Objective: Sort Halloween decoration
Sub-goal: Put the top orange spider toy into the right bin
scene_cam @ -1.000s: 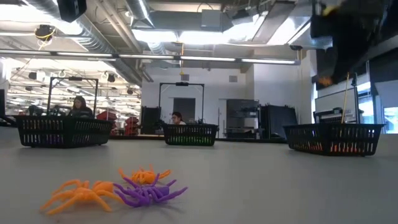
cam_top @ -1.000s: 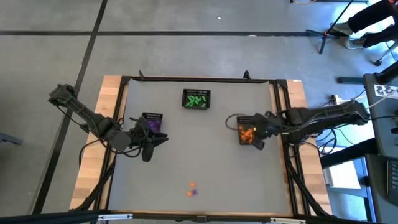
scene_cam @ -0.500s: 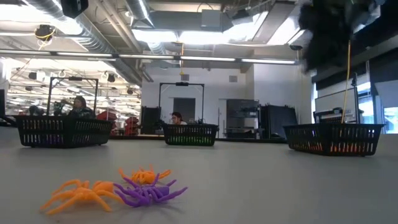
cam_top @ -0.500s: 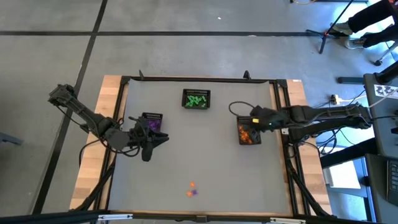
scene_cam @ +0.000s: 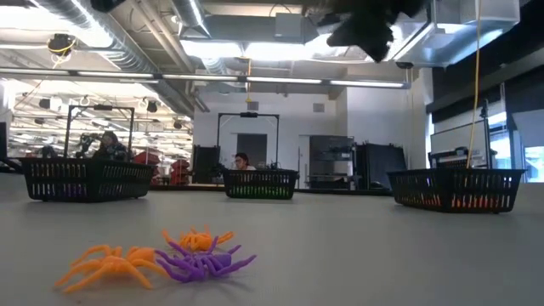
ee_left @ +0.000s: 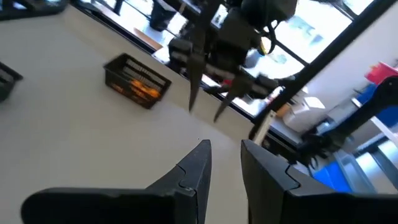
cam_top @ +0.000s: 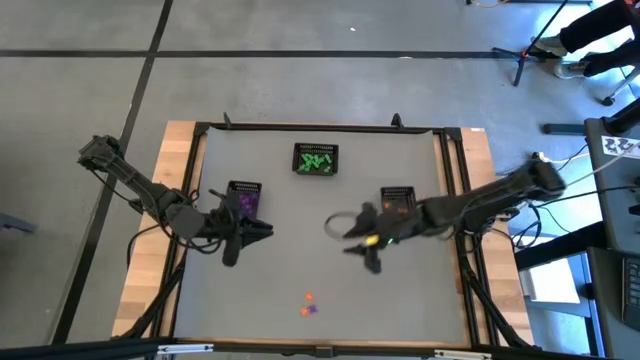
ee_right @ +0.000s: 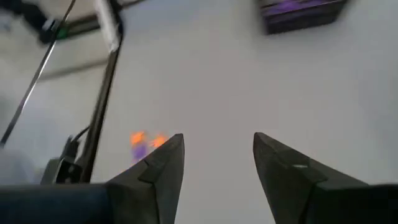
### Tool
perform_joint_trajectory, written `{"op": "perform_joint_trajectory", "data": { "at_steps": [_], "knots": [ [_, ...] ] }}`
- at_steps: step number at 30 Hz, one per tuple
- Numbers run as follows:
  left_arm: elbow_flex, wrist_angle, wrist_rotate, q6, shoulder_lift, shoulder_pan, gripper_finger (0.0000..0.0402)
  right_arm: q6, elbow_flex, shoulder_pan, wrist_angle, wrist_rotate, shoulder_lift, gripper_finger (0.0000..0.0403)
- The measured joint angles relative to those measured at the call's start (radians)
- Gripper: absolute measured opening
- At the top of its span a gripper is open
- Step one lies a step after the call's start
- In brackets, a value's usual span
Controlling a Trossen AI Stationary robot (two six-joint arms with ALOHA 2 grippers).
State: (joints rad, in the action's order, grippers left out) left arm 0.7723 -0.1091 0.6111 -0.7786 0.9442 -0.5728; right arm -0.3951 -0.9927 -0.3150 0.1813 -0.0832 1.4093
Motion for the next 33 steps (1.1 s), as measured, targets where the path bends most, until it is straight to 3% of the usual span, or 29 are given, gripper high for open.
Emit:
{"op": "perform_joint_trajectory", "data": {
  "at_steps": [9, 14, 21, 33],
  "knots": [
    [0.002, -0.009, -0.020, 0.004, 0.000, 0.000, 0.0080, 0.092, -0.221, -0.106, -0.004, 0.079, 0.347, 0.0189],
    [0.086, -0.166, -0.018, 0.023, 0.015, -0.015, 0.0080, 0.096, -0.282, -0.134, -0.014, 0.132, 0.471, 0.0188],
    [0.222, -0.423, -0.021, 0.048, 0.102, -0.063, 0.0080, 0.138, -0.356, -0.153, -0.019, 0.141, 0.581, 0.0188],
    [0.211, -0.437, -0.003, -0.058, 0.164, -0.105, 0.0080, 0.139, -0.441, -0.149, -0.022, 0.065, 0.704, 0.0188]
  ]
}}
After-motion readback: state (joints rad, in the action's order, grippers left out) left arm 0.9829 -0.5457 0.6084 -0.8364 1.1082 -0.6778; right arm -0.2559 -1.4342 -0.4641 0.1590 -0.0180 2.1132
